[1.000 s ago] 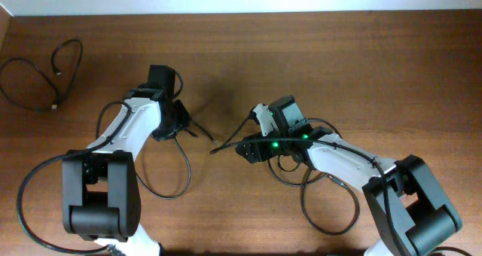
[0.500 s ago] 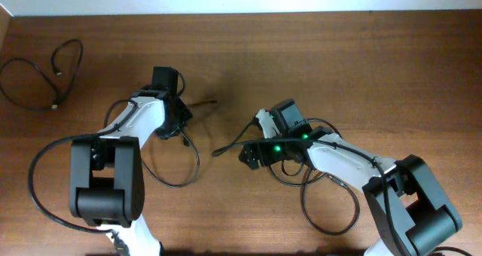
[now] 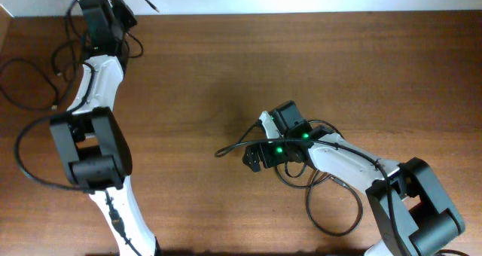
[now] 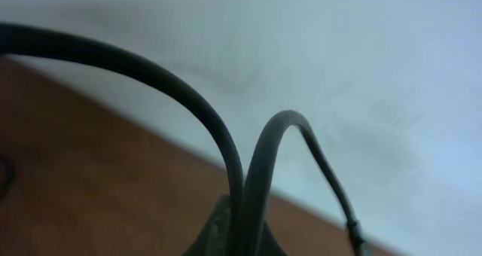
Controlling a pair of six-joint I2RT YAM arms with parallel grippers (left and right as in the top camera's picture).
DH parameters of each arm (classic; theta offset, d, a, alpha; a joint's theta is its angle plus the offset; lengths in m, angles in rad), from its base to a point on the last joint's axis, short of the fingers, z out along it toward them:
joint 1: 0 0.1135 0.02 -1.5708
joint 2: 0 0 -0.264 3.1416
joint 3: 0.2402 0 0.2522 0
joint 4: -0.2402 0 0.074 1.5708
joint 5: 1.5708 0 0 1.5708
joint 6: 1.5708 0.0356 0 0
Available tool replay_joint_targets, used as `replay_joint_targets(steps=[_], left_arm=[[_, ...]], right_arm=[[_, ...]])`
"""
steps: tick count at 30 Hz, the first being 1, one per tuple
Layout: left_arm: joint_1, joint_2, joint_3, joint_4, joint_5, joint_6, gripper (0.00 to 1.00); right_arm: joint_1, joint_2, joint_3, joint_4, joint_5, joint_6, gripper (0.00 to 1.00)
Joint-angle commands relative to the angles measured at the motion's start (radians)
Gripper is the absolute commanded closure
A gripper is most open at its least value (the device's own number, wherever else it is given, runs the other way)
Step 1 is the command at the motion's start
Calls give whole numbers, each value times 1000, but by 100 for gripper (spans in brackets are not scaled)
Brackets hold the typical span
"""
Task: Untangle cables
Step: 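Carry the cable with the left gripper to the top-left and release it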
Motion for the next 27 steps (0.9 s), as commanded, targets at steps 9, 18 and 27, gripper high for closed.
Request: replay_joint_targets(steps=[9,18,27], left_arm=[[23,89,13,-460,43,68,1],[13,-9,541,-1135,134,61,1],[-2,-169,542,-1530,269,125,1]], right_arm=[[0,2,-8,-7,26,2,1],[0,2,-8,-7,26,2,1],[-11,-3,18,17,-122,6,2]])
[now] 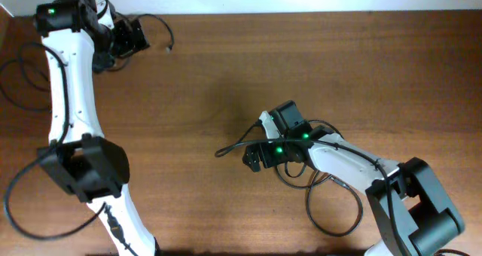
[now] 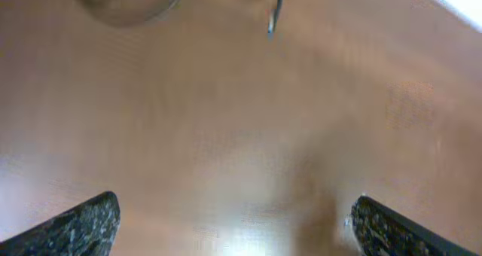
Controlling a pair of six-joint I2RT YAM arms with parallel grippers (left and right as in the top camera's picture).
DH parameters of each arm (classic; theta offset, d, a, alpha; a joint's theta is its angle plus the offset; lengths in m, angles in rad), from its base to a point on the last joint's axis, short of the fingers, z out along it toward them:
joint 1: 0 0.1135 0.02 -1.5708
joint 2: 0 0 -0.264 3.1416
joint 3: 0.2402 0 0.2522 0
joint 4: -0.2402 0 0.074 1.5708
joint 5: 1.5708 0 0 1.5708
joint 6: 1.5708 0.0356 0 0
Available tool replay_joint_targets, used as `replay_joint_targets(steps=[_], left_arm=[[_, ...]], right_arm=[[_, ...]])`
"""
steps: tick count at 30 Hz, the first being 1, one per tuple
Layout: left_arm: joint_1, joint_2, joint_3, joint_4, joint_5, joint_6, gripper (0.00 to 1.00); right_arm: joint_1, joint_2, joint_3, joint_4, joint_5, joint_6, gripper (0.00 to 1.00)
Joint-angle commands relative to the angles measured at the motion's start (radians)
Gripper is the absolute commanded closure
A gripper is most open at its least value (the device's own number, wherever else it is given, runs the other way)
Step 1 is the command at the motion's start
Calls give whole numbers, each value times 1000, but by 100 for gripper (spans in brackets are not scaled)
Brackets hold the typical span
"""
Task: Untangle cables
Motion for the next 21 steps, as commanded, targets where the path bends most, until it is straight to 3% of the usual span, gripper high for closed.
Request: replay_joint_targets(steps=[1,3,5,8,10,14,18,20,21], left_arm=[[-34,-121,8,-78,13,57,1],[-106,-162,8,-122,8,84,1],[-195,-164,7,-137,8,84,1],[-349,-164,6,-134,-7,83,1],[-476,-162,-21,-129,-46,82,1],[-717,-162,-162,-2,-79,67,1],[-867,-162,-462,190,-78,14,1],[-942,-162,-576,255,-75,16,1],[-999,-162,-625,288,-75,93,1]], right_arm=[[-41,-19,59,-51,-216,4,2],[-156,-155,147,-254,-231,-13,2],[-279,-433,155,-405,-115,-18,2],[-457,-784,155,-543,-29,-18,2],[-554,-915,155,-616,-27,-18,1],[-671,-929,155,-776,21,-18,2],[-733,-912,155,-853,44,-18,2],[-821,-911,155,-853,71,85,1],[-885,-903,155,-847,70,126,1]])
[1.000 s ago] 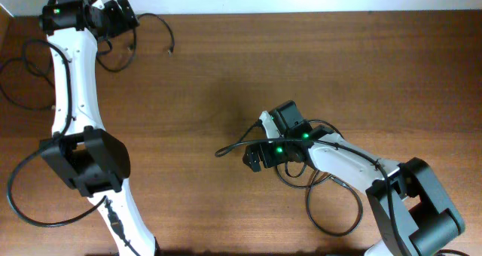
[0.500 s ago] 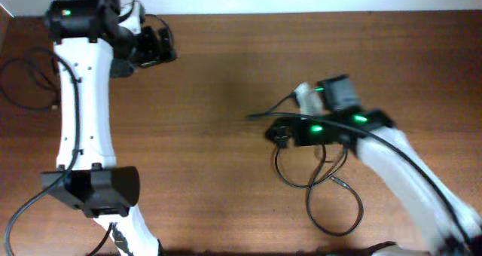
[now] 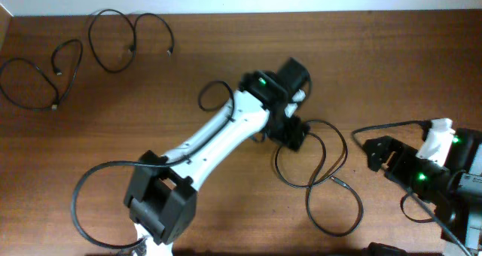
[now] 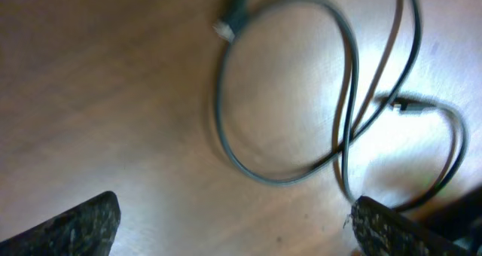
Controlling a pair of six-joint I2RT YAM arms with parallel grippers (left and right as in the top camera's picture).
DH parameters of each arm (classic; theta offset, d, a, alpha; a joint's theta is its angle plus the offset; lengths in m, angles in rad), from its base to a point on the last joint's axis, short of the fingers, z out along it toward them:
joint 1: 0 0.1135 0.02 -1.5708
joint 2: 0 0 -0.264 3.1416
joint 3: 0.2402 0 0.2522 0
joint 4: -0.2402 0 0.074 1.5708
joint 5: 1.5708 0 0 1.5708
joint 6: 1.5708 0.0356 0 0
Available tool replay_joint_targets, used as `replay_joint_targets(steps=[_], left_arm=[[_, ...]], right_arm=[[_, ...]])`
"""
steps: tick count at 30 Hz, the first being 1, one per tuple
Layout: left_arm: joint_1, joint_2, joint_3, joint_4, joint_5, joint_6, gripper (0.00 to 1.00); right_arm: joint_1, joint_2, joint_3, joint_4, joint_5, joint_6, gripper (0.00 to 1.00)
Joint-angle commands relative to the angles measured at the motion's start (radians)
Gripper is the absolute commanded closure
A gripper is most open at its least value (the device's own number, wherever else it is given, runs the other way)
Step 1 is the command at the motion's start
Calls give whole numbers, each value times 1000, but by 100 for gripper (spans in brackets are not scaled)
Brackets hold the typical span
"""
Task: Untangle cables
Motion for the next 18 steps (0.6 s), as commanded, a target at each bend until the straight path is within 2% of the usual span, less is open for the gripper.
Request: replay_joint_targets(steps=[1,2,3,5,8,9,11,12,15,16,18], left_arm=[[-124,-11,-103,74,-5,189,1],[-173,-11,-142,96,-8,308,1],[-203,-11,-160,116,-8,325,1],[-259,-11,-199,254,71,325,1],[-301,-11,-256,377,68,313,0],[-312,-11,-297,441,50,253,2],[-318,-11,-373,539,-90,12,2],[-319,-11,-408,608,-85,-34,1],[-329,-6,-515,819,-87,-44,13],[-332,8,-554,940,-86,-44,23],[-341,29,-573,958,-86,-43,23]], right_arm=[[-98,11,3,5,21,84,2],[-126,25,3,-6,21,84,2],[-136,36,3,-9,21,84,2],[-137,70,3,-1,15,98,2],[-137,121,3,-2,9,99,2],[-137,138,3,-3,9,99,2],[-137,158,3,-4,9,99,2],[-137,158,3,-4,9,99,2],[-137,158,3,-3,10,99,2],[-137,158,3,-5,10,99,1],[-137,158,3,-5,9,99,2]])
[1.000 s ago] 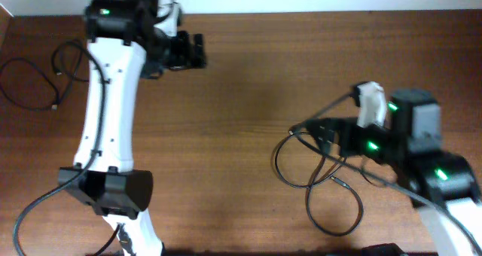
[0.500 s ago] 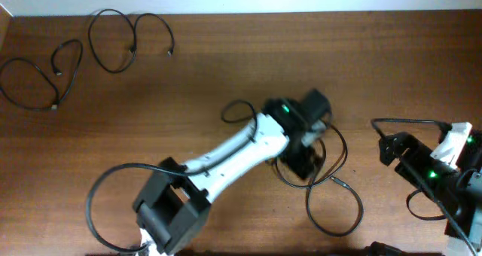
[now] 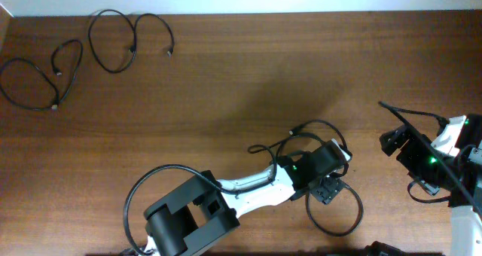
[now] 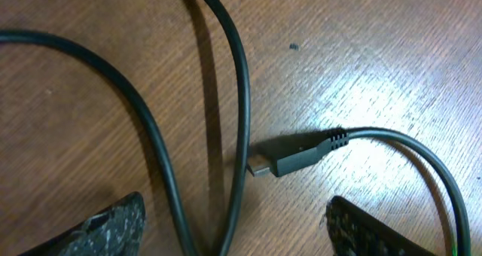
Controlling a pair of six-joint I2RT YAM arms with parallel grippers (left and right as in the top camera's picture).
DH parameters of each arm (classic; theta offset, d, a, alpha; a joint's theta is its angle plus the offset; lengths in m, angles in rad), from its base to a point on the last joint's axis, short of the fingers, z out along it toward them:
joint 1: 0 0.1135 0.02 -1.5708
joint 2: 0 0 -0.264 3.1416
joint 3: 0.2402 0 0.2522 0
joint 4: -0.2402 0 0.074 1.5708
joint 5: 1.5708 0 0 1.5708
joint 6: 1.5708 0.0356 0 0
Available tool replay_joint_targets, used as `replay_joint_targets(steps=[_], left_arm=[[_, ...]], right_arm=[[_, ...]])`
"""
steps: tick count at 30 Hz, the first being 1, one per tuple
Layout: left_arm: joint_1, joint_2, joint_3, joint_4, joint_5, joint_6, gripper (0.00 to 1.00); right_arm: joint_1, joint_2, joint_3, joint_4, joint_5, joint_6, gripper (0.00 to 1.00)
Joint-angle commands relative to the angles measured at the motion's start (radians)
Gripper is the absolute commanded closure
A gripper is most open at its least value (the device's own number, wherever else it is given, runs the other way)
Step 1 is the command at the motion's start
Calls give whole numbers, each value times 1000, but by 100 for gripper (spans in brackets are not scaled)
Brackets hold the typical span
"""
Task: Untangle cables
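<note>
A tangle of black cables [image 3: 312, 147] lies right of the table's middle, with a loop [image 3: 335, 218] trailing toward the front. My left gripper [image 3: 329, 187] is low over it and open. In the left wrist view its fingertips [image 4: 113, 226] frame two cable strands [image 4: 237, 98]. A USB plug [image 4: 294, 160] lies just beyond them. My right gripper [image 3: 392, 141] is at the right edge, apparently shut on another black cable [image 3: 399, 114] whose tip sticks out to the upper left.
Two separate black cables lie at the back left: one looped [image 3: 124, 38] near the far edge, the other [image 3: 38, 79] by the left edge. A white wall borders the wooden table [image 3: 241, 75] at the back.
My left gripper was high over the tangle's back side and is now lower, at its front right, close over two strands. The right gripper with its cable has shifted slightly right.
First my left gripper held a cable at the back left corner, while the right gripper gripped a cable in the middle tangle. Then the left gripper was open there and the cable lay down. Later it was over the tangle; the right arm had drawn back right with its cable.
</note>
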Motion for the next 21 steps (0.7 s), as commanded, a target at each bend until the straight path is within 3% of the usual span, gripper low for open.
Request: replay_joint_targets(steps=[1,3,5,6,9,11,16,18,21], left_arm=[[-27,59,-32,19,-11,-11,30],[-53,116,-32,39,-104,-11,54],[-59,158,-32,34,-261,-11,89],[-58,165,-32,35,-277,-11,98],[-32,151,-30,37,-467,-17,100],[42,43,-30,-52,-543,-16,100],[346,-458,-30,-324,-495,19,100],[570,-722,-30,-407,-507,20,100],[968,-900,-30,-473,-521,38,100]], right_arm=[[-7,-1,3,-5,1,8,2],[-7,-1,3,-5,2,7,2],[-7,-1,3,-15,2,4,2],[-7,-1,3,-23,2,4,2],[-7,-1,3,-24,2,4,1],[-6,-1,3,-34,2,4,2],[-6,-1,3,-34,2,4,2],[-6,4,3,-34,2,4,2],[-6,47,3,-34,2,5,2]])
